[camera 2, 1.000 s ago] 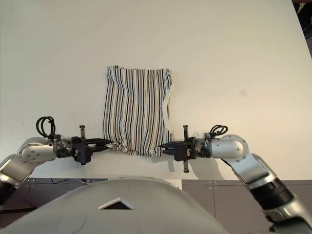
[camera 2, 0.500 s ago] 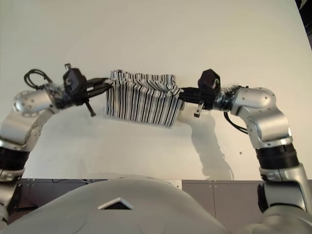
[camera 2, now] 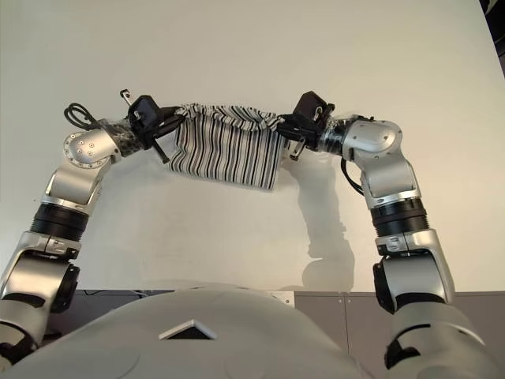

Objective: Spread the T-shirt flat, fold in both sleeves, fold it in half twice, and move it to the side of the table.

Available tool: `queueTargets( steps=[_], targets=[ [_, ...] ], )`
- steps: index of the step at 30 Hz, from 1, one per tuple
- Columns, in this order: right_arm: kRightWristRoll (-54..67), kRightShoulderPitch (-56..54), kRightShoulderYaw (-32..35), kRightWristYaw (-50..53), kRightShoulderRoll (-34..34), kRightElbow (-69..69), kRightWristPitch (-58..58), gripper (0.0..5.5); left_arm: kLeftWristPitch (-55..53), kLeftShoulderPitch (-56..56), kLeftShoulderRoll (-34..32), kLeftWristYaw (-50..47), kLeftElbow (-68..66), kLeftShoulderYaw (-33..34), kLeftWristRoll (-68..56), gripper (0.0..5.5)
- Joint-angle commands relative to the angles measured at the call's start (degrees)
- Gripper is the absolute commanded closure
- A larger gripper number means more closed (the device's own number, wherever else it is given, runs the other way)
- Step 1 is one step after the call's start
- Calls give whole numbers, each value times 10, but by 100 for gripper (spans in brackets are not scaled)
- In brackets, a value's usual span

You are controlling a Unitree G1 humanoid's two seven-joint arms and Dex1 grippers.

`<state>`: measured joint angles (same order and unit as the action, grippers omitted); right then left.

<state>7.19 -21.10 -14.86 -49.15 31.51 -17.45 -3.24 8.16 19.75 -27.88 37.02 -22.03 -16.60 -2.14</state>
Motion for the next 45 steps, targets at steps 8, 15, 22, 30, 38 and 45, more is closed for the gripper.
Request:
queueTargets(
  steps=[8,15,22,30,38,45],
  targets=[
    [-120,-87,-9,125,-84,-218,91,290,102,132,56,-73,-308,44,61,406],
    [14,-84,98,172,-151,-92,27,227,98,115,77,-128,-334,117,20,406],
    [-34,17,-31,95,-147,10,-35,227,-6,21,170,-295,-104,245,-95,406],
    [-22,-28,47,215,-209,-92,-216,227,-74,-6,201,-338,-15,258,-90,406],
    [67,-164,344,595,-81,-455,-103,227,-70,8,215,-341,-20,245,-68,406],
    [44,-202,343,583,-79,-526,-37,227,-41,50,240,-380,-30,242,-45,406]
  ],
)
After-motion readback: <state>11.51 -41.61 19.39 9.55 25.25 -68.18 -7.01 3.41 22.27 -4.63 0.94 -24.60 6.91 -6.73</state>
